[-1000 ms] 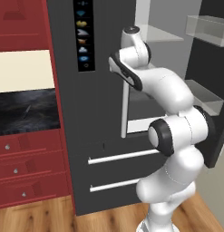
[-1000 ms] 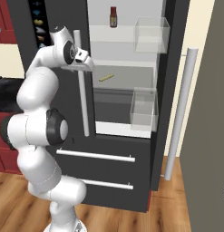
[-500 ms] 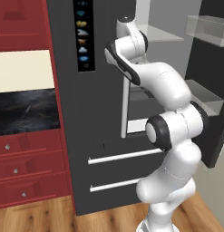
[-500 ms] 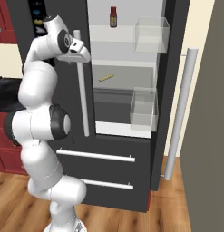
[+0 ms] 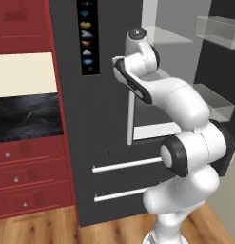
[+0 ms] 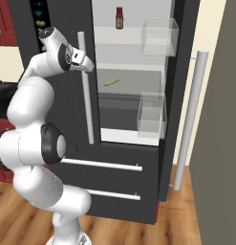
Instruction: Retrieve the butter from the fridge and place it on a plate on the dining table. Then retrieve the butter knife by the fridge and place it near the plate.
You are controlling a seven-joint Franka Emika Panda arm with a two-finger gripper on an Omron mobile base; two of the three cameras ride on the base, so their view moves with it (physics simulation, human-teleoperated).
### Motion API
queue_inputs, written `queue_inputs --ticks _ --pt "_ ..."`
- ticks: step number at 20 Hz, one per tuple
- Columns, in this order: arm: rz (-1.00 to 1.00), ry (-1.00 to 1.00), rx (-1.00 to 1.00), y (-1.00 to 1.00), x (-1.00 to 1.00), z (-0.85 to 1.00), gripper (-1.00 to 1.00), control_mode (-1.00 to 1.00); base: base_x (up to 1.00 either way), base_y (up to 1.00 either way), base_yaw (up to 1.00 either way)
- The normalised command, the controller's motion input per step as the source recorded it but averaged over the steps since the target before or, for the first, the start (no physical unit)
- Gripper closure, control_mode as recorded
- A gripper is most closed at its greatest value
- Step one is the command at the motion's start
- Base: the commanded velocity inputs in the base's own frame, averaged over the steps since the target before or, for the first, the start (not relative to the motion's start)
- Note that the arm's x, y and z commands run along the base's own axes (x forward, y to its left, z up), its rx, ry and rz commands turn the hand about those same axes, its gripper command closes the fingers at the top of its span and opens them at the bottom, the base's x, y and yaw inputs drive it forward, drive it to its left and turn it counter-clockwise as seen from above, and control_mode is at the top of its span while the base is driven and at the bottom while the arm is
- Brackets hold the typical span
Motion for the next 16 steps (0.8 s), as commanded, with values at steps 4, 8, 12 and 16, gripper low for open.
queue_inputs --ticks 4,8,12,16 --pt "0.12 -0.14 -0.01 0.00 0.27 -0.08 -1.00 -1.00 0.00 0.00 0.00" --pt "0.08 -0.02 -0.01 0.00 0.31 -0.02 -1.00 -1.00 0.00 0.00 0.00" --pt "0.00 0.00 -0.07 -0.04 0.28 -0.04 -1.00 -1.00 0.00 0.00 0.00" --pt "0.00 0.00 -0.06 -0.07 0.23 -0.08 -1.00 -1.00 0.00 0.00 0.00"
